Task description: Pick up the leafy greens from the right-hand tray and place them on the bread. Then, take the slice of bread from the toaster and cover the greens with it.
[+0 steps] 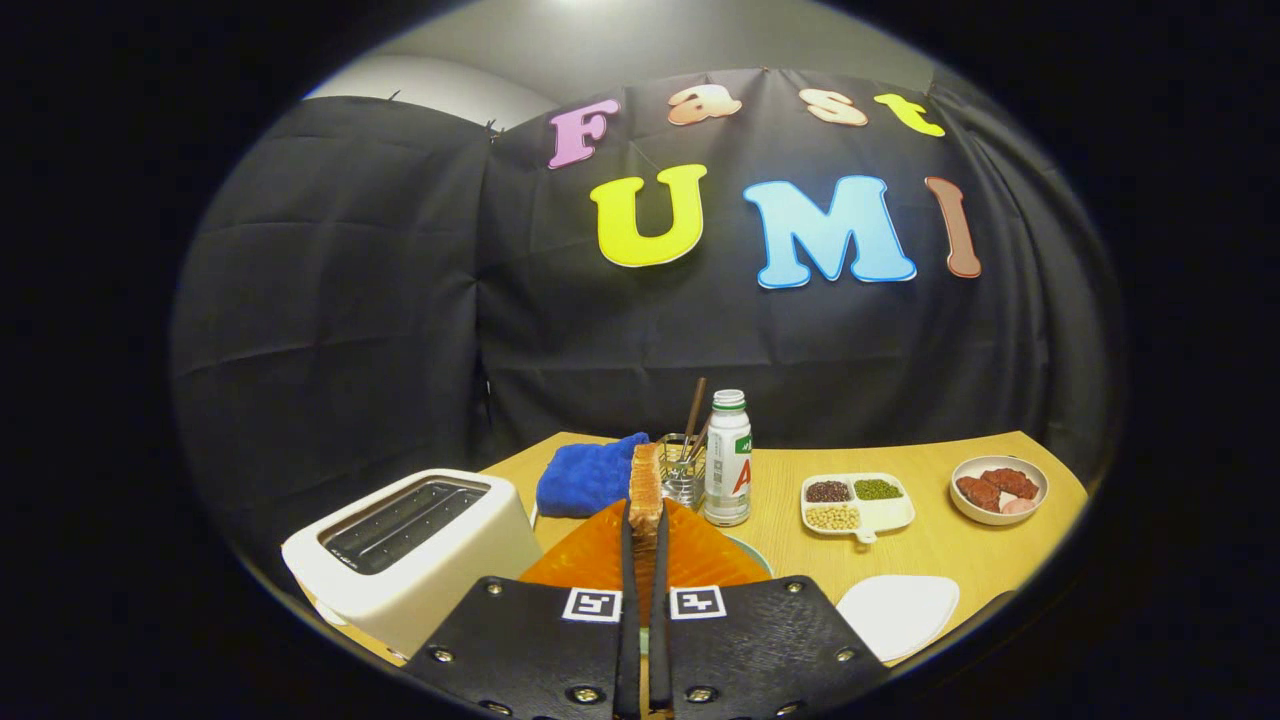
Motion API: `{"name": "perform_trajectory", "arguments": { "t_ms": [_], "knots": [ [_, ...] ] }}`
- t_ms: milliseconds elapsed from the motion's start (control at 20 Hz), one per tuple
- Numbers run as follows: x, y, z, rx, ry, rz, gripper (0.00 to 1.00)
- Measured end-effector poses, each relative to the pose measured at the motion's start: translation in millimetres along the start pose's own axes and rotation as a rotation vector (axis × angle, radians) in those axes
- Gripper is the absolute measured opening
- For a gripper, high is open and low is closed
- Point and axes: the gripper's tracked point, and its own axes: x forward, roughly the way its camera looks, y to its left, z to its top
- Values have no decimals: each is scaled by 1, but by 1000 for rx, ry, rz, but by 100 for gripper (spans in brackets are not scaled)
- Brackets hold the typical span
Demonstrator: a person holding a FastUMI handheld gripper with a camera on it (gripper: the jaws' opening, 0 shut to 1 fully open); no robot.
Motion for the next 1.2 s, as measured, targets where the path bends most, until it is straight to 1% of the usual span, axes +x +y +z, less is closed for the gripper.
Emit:
{"name": "perform_trajectory", "arguments": {
  "t_ms": [100, 350, 600, 700, 850, 1050, 1150, 1200],
  "knots": [
    [7, -1, -4, 7, -4, 3, 4],
    [19, 13, -6, 54, -21, 43, 4],
    [35, 32, -28, 95, 43, 76, 4],
    [39, 34, -31, 96, 41, 79, 4],
    [43, 36, -42, 131, 60, 101, 4],
    [42, 27, -47, 138, 65, 89, 4],
    [43, 17, -54, 128, 83, 62, 6],
    [43, 14, -59, 112, 95, 49, 9]
  ]
}}
